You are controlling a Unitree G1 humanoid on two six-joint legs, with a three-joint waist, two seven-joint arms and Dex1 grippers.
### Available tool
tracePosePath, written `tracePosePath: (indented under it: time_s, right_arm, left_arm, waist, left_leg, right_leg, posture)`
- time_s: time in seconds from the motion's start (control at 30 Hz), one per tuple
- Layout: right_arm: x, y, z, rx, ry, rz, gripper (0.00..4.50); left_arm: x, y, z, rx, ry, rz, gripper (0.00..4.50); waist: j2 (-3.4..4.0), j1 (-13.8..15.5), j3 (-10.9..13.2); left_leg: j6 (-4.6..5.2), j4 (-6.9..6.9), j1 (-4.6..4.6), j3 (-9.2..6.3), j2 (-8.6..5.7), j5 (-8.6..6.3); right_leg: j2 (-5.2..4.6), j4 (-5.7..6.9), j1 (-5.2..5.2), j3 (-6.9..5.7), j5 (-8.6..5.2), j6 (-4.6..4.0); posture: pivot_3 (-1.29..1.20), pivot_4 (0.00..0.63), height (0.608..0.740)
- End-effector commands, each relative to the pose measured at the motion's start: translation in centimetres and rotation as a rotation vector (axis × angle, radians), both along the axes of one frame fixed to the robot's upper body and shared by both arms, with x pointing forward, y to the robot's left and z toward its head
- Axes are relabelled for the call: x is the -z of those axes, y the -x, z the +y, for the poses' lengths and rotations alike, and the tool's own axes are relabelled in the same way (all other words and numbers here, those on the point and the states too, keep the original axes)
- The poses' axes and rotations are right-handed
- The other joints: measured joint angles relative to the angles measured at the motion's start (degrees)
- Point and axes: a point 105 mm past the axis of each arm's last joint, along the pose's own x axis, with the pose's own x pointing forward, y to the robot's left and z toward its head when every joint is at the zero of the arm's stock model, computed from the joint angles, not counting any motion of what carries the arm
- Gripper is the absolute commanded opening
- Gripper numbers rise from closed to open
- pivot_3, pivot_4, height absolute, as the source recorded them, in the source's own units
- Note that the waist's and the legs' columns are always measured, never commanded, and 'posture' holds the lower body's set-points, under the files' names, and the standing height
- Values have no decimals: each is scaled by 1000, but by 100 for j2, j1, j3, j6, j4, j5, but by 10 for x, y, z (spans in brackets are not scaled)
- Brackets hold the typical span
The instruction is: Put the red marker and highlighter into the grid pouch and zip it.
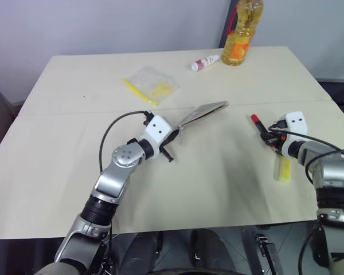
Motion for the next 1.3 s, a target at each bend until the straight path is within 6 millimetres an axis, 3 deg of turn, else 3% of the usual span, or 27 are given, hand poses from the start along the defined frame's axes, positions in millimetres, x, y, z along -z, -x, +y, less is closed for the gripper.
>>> tracePosePath:
  time_s: [0.03, 0.2, 0.43, 0.97, 1.13, 1.3]
  right_arm:
    - [-49, 10, 20, -156, 231, -194, 370]
    - [-79, 38, 52, -333, 346, -316, 370]
    - [-90, 42, 64, -391, 398, -341, 370]
    - [-76, 41, 81, -530, 522, -281, 370]
    - [-66, 48, 96, -686, 672, -254, 370]
    - [-51, 59, 125, -881, 771, -255, 370]
  left_arm:
    - [-13, -3, 1, -1, 19, -47, 0]
    - [-15, -3, -1, 23, 26, -49, 0]
    - [-16, 0, -7, 65, 37, -43, 0]
    - [-17, 11, -9, 112, 40, -45, 0]
    - [-13, 19, -6, 191, -60, -88, 0]
    - [-5, 29, -4, 319, -158, -89, 0]
  waist:
    - [3, 6, 1]
    - [3, -14, 2]
    - [1, 16, 3]
    - [1, 7, 3]
    - [1, 1, 3]
    - [2, 1, 3]
  left_leg:
    - [0, 0, -1, 0, 0, 0]
    - [-1, 1, -2, 0, 1, -1]
    - [0, 6, -3, -1, -1, -1]
    - [1, 4, -3, -1, 0, -2]
    - [1, 3, -3, 0, 0, -2]
    - [0, 2, -3, 0, 1, -3]
  right_leg:
    - [0, 0, -1, 0, 0, 0]
    - [0, 0, 0, -1, -3, 5]
    - [-3, -4, 3, -1, -4, 3]
    - [-3, -6, 2, -1, -5, 2]
    - [-3, -5, 0, -1, -11, -10]
    - [-3, -6, -1, 0, -14, -16]
  posture:
    - [0, 150, 740]
    - [0, 150, 740]
    - [0, 150, 740]
    - [0, 150, 740]
    - [0, 150, 740]
    - [0, 150, 740]
